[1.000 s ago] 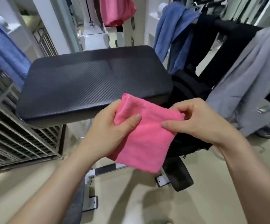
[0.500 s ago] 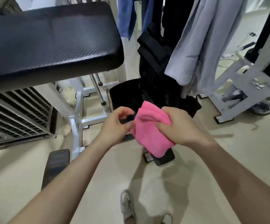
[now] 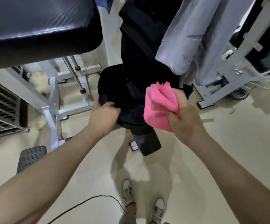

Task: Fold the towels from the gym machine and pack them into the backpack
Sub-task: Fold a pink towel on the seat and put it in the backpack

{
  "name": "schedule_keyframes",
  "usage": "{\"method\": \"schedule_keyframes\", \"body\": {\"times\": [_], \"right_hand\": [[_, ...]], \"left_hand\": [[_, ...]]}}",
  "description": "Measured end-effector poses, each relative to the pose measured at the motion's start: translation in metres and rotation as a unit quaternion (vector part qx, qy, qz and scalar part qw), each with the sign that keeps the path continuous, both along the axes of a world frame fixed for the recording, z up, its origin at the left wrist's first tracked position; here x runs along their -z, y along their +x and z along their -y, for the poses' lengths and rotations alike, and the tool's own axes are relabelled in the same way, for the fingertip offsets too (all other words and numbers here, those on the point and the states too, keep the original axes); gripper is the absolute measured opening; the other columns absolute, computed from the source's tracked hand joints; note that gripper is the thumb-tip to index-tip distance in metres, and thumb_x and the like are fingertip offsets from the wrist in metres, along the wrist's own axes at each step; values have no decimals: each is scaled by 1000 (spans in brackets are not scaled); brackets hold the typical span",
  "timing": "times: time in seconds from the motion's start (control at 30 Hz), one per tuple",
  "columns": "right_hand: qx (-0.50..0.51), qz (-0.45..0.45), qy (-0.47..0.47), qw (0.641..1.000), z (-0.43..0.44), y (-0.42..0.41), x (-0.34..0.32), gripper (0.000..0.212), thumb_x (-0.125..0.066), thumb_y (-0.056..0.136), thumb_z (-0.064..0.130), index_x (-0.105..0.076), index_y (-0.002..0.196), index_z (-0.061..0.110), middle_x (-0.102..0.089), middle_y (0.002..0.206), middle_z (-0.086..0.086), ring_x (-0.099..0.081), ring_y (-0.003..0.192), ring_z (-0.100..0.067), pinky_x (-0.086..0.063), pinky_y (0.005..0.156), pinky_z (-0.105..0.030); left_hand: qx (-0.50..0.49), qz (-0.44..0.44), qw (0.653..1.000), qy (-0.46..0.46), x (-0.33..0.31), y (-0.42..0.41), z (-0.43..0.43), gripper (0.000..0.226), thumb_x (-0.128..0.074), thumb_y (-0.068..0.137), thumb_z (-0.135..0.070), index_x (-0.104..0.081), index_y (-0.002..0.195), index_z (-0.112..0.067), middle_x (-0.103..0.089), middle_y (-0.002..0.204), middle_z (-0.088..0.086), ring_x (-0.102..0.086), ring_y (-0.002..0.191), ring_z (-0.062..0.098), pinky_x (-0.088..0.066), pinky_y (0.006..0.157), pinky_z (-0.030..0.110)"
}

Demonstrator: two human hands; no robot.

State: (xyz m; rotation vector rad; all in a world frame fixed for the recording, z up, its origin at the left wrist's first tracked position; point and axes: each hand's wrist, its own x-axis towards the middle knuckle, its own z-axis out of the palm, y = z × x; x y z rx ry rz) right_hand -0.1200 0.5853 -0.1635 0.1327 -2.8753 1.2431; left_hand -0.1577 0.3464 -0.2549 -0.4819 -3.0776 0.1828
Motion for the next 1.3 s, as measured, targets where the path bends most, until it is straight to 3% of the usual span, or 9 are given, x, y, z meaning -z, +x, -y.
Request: {"method": "schedule_keyframes", "body": {"times": [0.1, 0.2, 0.37, 0.57, 0.73, 0.8, 0.97, 1.17, 1.3], "right_hand": [[-59, -8, 5, 998, 0, 7, -15, 45, -36, 84, 31, -44, 128, 35, -59, 105, 12, -54, 86, -2, -42, 74, -16], [-167, -4, -3, 986, -14, 18, -24, 27, -49, 92, 21, -56, 118, 18, -62, 106, 5, -57, 97, -9, -47, 84, -32], [-319, 248, -4, 915, -79, 33, -56, 67, -79, 74, 34, -43, 130, 41, -61, 113, 20, -59, 105, 1, -50, 86, -19], [-330, -12, 136, 934, -87, 55, -39, 20, -62, 75, 28, -49, 90, 26, -50, 67, 9, -50, 67, -20, -37, 60, -31], [-440, -210, 126, 864, -104, 78, -44, 45, -73, 57, 10, -35, 76, 25, -45, 63, 7, -52, 52, -25, -41, 34, -35], [-470, -241, 113, 841, -109, 90, -50, 44, -72, 56, 13, -37, 80, 23, -51, 66, 4, -53, 55, -24, -41, 34, -32], [-533, -326, 137, 769, -134, 107, -70, 16, -50, 63, 19, -54, 79, 18, -55, 68, 5, -51, 57, -19, -21, 48, -27], [-562, -304, 155, 753, -181, 117, -82, 18, -42, 69, 19, -49, 85, 21, -53, 70, 7, -48, 58, -17, -18, 56, -22], [-573, -69, 168, 799, -212, 117, -106, 44, -66, 76, 41, -24, 75, 29, -38, 73, 16, -37, 69, -6, -29, 54, -18]], "left_hand": [[121, -18, 991, 59, -28, 39, -49, 28, -80, 54, -10, -54, 58, -19, -54, 48, -3, -58, 51, 21, -48, 87, 38], [165, -33, 964, 204, -64, 65, -90, 17, -77, 58, -14, -60, 57, -18, -57, 50, -1, -55, 45, 20, -37, 52, 24], [146, 2, 953, 265, -130, 101, -130, 22, -55, 78, -34, -72, 72, -20, -68, 64, -2, -62, 57, 16, -38, 49, 20], [-54, 148, 928, 338, -178, 130, -145, 15, -78, 71, -37, -76, 85, -31, -71, 71, -6, -64, 68, 12, -52, 66, 29], [-312, 70, 742, 589, -179, 163, -144, 23, -73, 70, -34, -74, 86, -17, -72, 96, -3, -66, 92, 14, -50, 87, 31], [-434, -4, 762, 482, -164, 166, -145, 50, -71, 59, -52, -66, 101, -26, -65, 111, -6, -62, 103, 14, -49, 91, 33], [-552, 170, 598, 555, -146, 157, -152, 61, -85, 62, -43, -56, 107, -15, -66, 88, 1, -64, 74, 17, -50, 62, 31], [-547, 207, 619, 524, -126, 165, -191, 19, -76, 74, -12, -60, 81, -3, -62, 66, 10, -55, 51, 20, -41, 47, 22], [-513, 128, 604, 596, -129, 178, -217, 14, -59, 75, 11, -59, 69, -2, -60, 54, 9, -57, 57, 26, -44, 48, 20]]}}
